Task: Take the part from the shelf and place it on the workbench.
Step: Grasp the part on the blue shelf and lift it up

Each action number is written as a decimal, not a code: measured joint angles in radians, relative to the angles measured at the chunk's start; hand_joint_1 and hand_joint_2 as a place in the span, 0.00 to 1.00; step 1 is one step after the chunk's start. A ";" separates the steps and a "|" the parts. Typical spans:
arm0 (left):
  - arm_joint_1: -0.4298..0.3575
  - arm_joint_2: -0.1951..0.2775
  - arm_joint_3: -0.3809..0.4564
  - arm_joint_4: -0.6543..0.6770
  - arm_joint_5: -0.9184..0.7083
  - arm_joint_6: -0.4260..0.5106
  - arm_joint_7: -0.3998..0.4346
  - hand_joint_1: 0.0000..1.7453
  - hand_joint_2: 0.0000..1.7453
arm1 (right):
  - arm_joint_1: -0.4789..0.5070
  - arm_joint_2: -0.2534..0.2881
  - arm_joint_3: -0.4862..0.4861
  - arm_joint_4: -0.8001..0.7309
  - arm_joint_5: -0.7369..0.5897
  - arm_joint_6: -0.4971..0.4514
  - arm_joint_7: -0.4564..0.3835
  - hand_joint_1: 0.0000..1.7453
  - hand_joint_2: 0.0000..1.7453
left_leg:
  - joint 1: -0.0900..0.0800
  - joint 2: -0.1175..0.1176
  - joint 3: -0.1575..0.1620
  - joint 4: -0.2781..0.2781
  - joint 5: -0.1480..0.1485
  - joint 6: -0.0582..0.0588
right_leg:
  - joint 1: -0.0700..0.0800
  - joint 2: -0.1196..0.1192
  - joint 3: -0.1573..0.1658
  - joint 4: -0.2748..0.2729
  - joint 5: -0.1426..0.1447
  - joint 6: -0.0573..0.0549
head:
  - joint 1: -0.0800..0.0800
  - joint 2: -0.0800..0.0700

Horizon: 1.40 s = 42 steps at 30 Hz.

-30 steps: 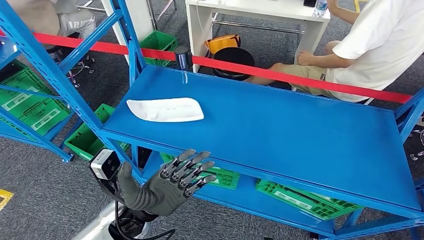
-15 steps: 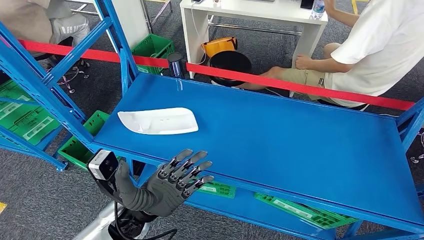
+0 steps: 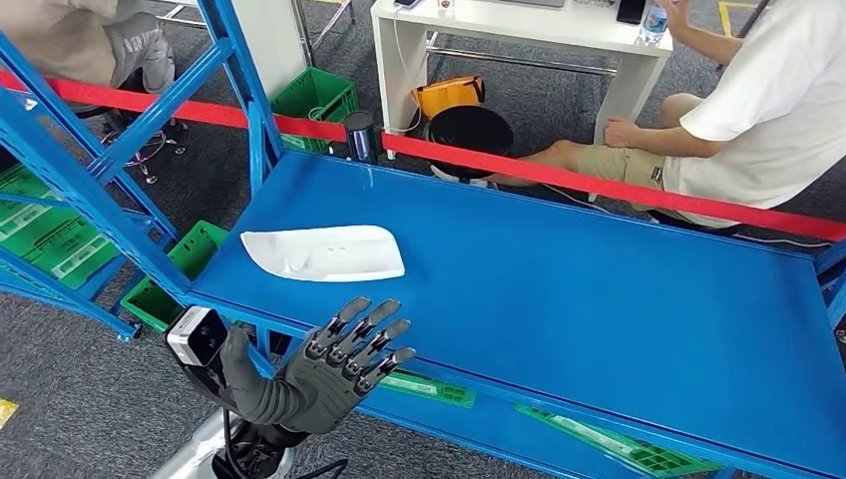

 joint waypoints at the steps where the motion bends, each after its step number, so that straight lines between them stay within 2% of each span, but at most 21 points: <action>1: 0.000 0.000 0.001 0.000 0.000 0.000 -0.001 0.00 0.00 | 0.001 -0.001 0.000 0.000 -0.006 -0.003 -0.002 0.00 0.00 | 0.001 0.000 0.000 0.002 -0.001 -0.002 | 0.000 0.001 0.002 -0.001 0.000 -0.008 | 0.000 0.000; 4: -0.004 -0.002 0.002 0.002 -0.001 0.001 -0.001 0.00 0.00 | 0.002 -0.006 0.000 0.000 -0.021 -0.013 -0.010 0.00 0.00 | 0.007 0.003 -0.020 0.046 -0.035 -0.013 | -0.006 0.001 0.008 -0.003 -0.001 -0.025 | -0.001 0.000; 6: -0.009 -0.003 0.000 0.006 -0.002 0.006 0.002 0.00 0.00 | 0.000 -0.009 -0.002 0.000 -0.029 -0.014 -0.013 0.00 0.00 | 0.010 0.007 -0.075 0.163 -0.091 -0.023 | -0.005 0.001 0.011 -0.003 -0.004 -0.031 | -0.003 0.000; 8: -0.011 -0.004 -0.004 0.012 -0.005 0.015 0.009 0.00 0.50 | -0.002 -0.008 -0.004 0.000 -0.035 -0.012 -0.011 0.00 0.00 | 0.013 0.008 -0.132 0.271 -0.124 -0.027 | -0.002 0.001 0.013 -0.003 -0.006 -0.034 | -0.002 0.000; 9: -0.011 -0.003 -0.005 0.014 -0.007 0.019 0.014 0.00 0.75 | -0.002 -0.006 -0.004 0.000 -0.037 -0.010 -0.008 0.00 0.00 | 0.013 0.008 -0.139 0.279 -0.114 -0.025 | 0.000 0.002 0.015 -0.003 -0.007 -0.036 | -0.003 0.000; 10: -0.011 -0.003 -0.007 0.016 -0.010 0.022 0.019 0.00 1.00 | -0.002 -0.003 -0.004 0.000 -0.039 -0.008 -0.005 0.00 0.00 | 0.013 0.008 -0.127 0.249 -0.088 -0.020 | 0.002 0.003 0.017 -0.003 -0.008 -0.037 | -0.003 0.000; 13: -0.016 -0.001 -0.010 0.017 -0.010 0.029 0.031 0.00 1.00 | -0.002 0.010 -0.005 0.000 -0.041 -0.005 0.001 0.00 0.00 | 0.005 0.008 -0.040 0.070 -0.001 0.010 | 0.007 0.007 0.024 -0.005 -0.010 -0.039 | -0.002 0.000; 15: -0.020 0.001 -0.010 0.017 -0.009 0.033 0.037 0.00 1.00 | -0.003 0.018 -0.005 0.000 -0.040 -0.003 0.001 0.00 0.00 | -0.003 0.008 -0.017 0.024 0.003 0.026 | 0.006 0.007 0.021 -0.007 -0.009 -0.033 | -0.002 0.000; 18: -0.021 0.003 -0.011 0.016 -0.010 0.037 0.041 0.00 1.00 | -0.003 0.025 -0.005 0.000 -0.037 -0.002 -0.001 0.00 0.00 | 0.000 0.011 0.001 -0.013 0.011 0.030 | 0.011 0.003 0.017 -0.007 -0.012 -0.023 | -0.002 0.000; 20: -0.023 0.003 -0.011 0.016 -0.015 0.041 0.046 0.00 1.00 | -0.004 0.026 -0.005 0.000 -0.036 0.003 -0.002 0.00 0.00 | 0.005 0.013 0.015 -0.038 0.022 0.031 | 0.013 0.001 -0.015 0.059 -0.044 -0.026 | -0.001 0.000; 22: -0.025 0.003 -0.013 0.019 -0.024 0.050 0.057 0.00 1.00 | -0.004 0.025 -0.005 0.000 -0.038 0.013 -0.002 0.00 0.00 | 0.002 0.014 0.017 -0.040 0.023 0.033 | 0.012 0.001 -0.079 0.188 -0.093 -0.029 | 0.000 0.000; 24: -0.025 0.002 -0.017 0.025 -0.032 0.057 0.065 0.00 1.00 | -0.002 0.024 -0.005 0.000 -0.041 0.017 -0.002 0.00 0.00 | 0.001 0.013 0.017 -0.039 0.022 0.032 | 0.011 0.000 -0.116 0.255 -0.104 -0.020 | 0.000 0.000; 25: -0.025 0.001 -0.018 0.028 -0.034 0.059 0.068 0.00 1.00 | -0.002 0.024 -0.005 0.000 -0.043 0.017 -0.002 0.00 0.00 | 0.002 0.012 0.018 -0.038 0.021 0.031 | 0.010 0.000 -0.106 0.231 -0.087 -0.010 | 0.000 0.000; 27: -0.026 0.000 -0.020 0.032 -0.035 0.063 0.071 0.00 1.00 | -0.003 0.024 -0.005 0.000 -0.045 0.014 -0.002 0.00 0.00 | 0.002 0.010 0.017 -0.030 0.015 0.023 | 0.006 -0.001 -0.043 0.095 -0.032 0.007 | 0.000 0.000; 29: -0.028 -0.001 -0.021 0.033 -0.035 0.064 0.072 0.00 1.00 | -0.004 0.025 -0.005 0.000 -0.045 0.013 -0.002 0.00 0.00 | -0.002 0.010 0.013 -0.016 0.006 0.012 | 0.005 -0.001 0.007 -0.005 0.002 0.001 | -0.001 0.000; 32: -0.030 -0.001 -0.025 0.034 -0.037 0.065 0.072 0.00 1.00 | -0.002 0.027 -0.005 0.000 -0.045 0.012 -0.002 0.00 0.00 | -0.002 0.010 0.010 -0.009 0.001 0.002 | 0.007 0.001 0.015 -0.017 0.008 -0.022 | -0.001 0.000; 34: -0.033 -0.001 -0.027 0.034 -0.038 0.065 0.072 0.00 1.00 | -0.002 0.027 -0.005 0.000 -0.046 0.012 -0.002 0.00 0.00 | 0.002 0.011 -0.003 0.019 -0.021 -0.008 | 0.002 0.001 0.018 -0.020 0.009 -0.034 | -0.002 0.000; 38: -0.036 0.001 -0.032 0.038 -0.049 0.065 0.072 0.00 1.00 | -0.002 0.030 -0.006 0.000 -0.046 0.012 -0.002 0.00 0.00 | 0.013 0.012 -0.115 0.253 -0.128 -0.030 | 0.001 0.000 0.020 -0.021 0.009 -0.047 | -0.003 0.000; 39: -0.036 0.002 -0.033 0.040 -0.067 0.068 0.069 0.00 1.00 | -0.001 0.029 -0.006 0.001 -0.048 0.011 -0.002 0.00 0.00 | 0.014 0.012 -0.129 0.279 -0.128 -0.031 | 0.002 0.001 0.021 -0.021 0.009 -0.047 | -0.003 0.000; 40: -0.037 0.003 -0.034 0.041 -0.093 0.073 0.065 0.00 1.00 | -0.001 0.029 -0.006 0.001 -0.050 0.009 -0.002 0.00 0.00 | 0.015 0.012 -0.125 0.269 -0.111 -0.029 | 0.002 0.002 0.022 -0.021 0.008 -0.047 | -0.003 0.000; 42: -0.041 0.003 -0.034 0.043 -0.163 0.092 0.052 0.00 1.00 | -0.002 0.030 -0.006 0.001 -0.057 0.004 -0.003 0.00 0.00 | 0.014 0.012 -0.065 0.143 -0.043 -0.019 | 0.003 0.005 0.024 -0.021 0.008 -0.047 | -0.003 0.000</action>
